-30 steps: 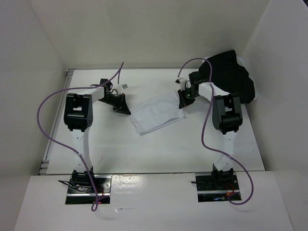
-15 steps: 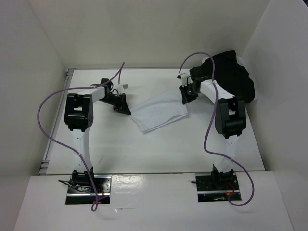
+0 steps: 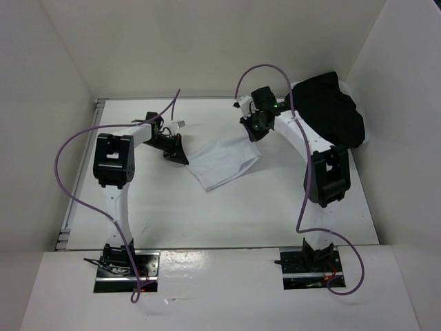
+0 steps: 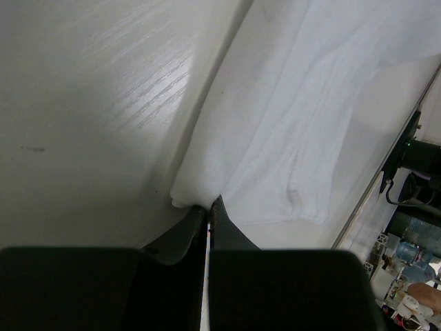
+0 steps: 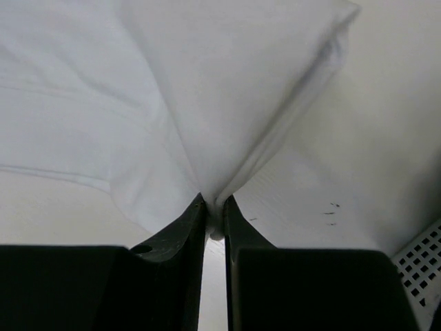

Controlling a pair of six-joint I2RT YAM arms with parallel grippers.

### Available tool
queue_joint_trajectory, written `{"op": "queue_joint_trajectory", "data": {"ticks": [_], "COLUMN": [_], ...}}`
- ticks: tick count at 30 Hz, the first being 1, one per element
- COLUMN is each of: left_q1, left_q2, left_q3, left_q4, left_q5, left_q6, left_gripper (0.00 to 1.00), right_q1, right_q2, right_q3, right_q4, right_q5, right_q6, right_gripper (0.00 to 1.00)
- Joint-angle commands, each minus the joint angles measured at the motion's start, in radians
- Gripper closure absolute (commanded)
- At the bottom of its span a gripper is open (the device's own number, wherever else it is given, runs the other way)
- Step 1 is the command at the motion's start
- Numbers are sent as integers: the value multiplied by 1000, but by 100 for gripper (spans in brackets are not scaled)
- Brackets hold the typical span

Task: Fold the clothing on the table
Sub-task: Fold the skirt

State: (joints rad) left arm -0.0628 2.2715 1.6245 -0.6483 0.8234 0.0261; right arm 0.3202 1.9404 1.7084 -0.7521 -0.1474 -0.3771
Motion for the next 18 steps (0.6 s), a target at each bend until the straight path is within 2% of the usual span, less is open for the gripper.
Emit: {"op": "queue_joint_trajectory", "data": {"ticks": [1,12,18], "left_q1": [9,9,9], "left_q2": [16,-3,6], "left_q3": [-3,-23,-12], "left_q4": [-13,-13,-13], "left_q5": [-89,-80,-79], "left_q6": [49,49,40], "left_gripper": [100,100,100], "right_q1": [82,163,253], "right_q2": [-21,48,94], "right_q3": [45,168,177], "right_q4": [-38,-104,-124], "right_q5": [75,68,45], "right_q6": [-32,-32,-43], "right_gripper": [100,100,100]}}
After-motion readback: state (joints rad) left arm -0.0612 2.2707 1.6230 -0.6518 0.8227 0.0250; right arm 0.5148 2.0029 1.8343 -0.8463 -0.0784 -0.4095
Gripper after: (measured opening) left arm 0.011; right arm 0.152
